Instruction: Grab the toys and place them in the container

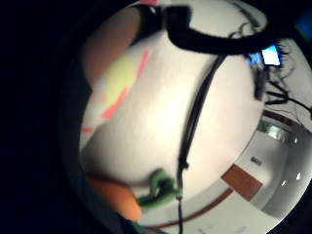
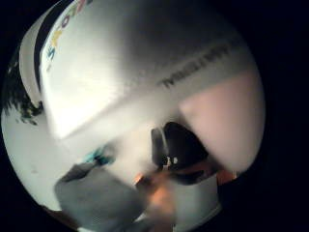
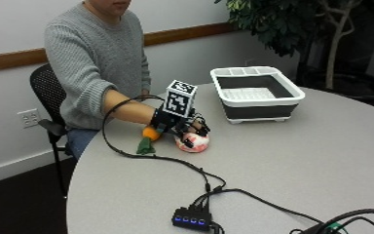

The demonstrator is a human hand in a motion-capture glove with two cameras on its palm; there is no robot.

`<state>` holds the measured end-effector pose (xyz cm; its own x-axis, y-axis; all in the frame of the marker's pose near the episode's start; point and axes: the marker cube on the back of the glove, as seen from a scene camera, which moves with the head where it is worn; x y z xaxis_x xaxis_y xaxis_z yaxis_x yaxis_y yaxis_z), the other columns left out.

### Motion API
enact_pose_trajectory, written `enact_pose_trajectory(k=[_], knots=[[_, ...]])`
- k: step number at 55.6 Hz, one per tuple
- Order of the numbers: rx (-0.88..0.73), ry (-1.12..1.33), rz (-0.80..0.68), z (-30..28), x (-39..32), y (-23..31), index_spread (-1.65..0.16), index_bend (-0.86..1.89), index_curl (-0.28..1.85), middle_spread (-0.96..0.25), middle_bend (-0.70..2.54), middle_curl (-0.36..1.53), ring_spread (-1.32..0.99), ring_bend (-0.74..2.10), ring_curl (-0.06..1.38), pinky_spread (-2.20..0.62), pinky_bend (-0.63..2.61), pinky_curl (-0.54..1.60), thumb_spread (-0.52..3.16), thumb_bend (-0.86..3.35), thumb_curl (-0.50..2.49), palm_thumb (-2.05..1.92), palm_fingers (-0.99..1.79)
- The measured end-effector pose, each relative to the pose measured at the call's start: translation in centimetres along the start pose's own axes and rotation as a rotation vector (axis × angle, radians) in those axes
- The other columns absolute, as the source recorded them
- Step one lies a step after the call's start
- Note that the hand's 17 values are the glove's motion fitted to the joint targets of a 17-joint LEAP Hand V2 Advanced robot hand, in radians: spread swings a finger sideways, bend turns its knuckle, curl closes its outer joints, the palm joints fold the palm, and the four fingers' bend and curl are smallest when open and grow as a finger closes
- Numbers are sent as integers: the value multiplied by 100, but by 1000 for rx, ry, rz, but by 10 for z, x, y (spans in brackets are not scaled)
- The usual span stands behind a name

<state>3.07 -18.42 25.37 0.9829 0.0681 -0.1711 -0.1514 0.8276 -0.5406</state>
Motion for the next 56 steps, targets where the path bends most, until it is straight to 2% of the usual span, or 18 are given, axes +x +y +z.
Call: enact_pose_trajectory(k=[8, 13, 19, 24, 30, 37, 45, 56], knots=[[-1, -4, 5, -6, 4, -6, -37, 16, 33, -18, 17, 26, -9, 13, 15, 4, 98, 39, 140, 1, 28, 10, -11], [96, -26, 1, -14, 3, -11, -39, 19, 34, -19, 19, 28, -10, 20, 16, 3, 97, 38, 143, 4, 30, 16, 1], [255, -108, 29, -53, 9, -18, -41, 23, 36, -26, 36, 34, -30, 54, 23, -15, 86, 32, 144, 20, 42, 48, 67], [415, -165, 58, -120, 30, -9, -44, 39, 44, -28, 48, 41, -41, 67, 29, -26, 79, 32, 129, 23, 52, 61, 94], [477, -215, 46, -178, 37, 7, -44, 54, 56, -28, 59, 48, -51, 77, 38, -33, 76, 36, 114, 21, 61, 64, 95], [466, -197, -1, -198, 20, 5, -44, 62, 66, -28, 66, 56, -60, 84, 44, -38, 80, 40, 100, 20, 70, 65, 88], [461, -261, -177, -221, -59, -24, -44, 67, 75, -28, 73, 63, -65, 90, 50, -39, 86, 44, 87, 18, 79, 64, 81], [452, -193, -330, -237, -186, -77, -44, 70, 85, -28, 75, 71, -68, 93, 58, -39, 96, 50, 77, 17, 89, 63, 64]])
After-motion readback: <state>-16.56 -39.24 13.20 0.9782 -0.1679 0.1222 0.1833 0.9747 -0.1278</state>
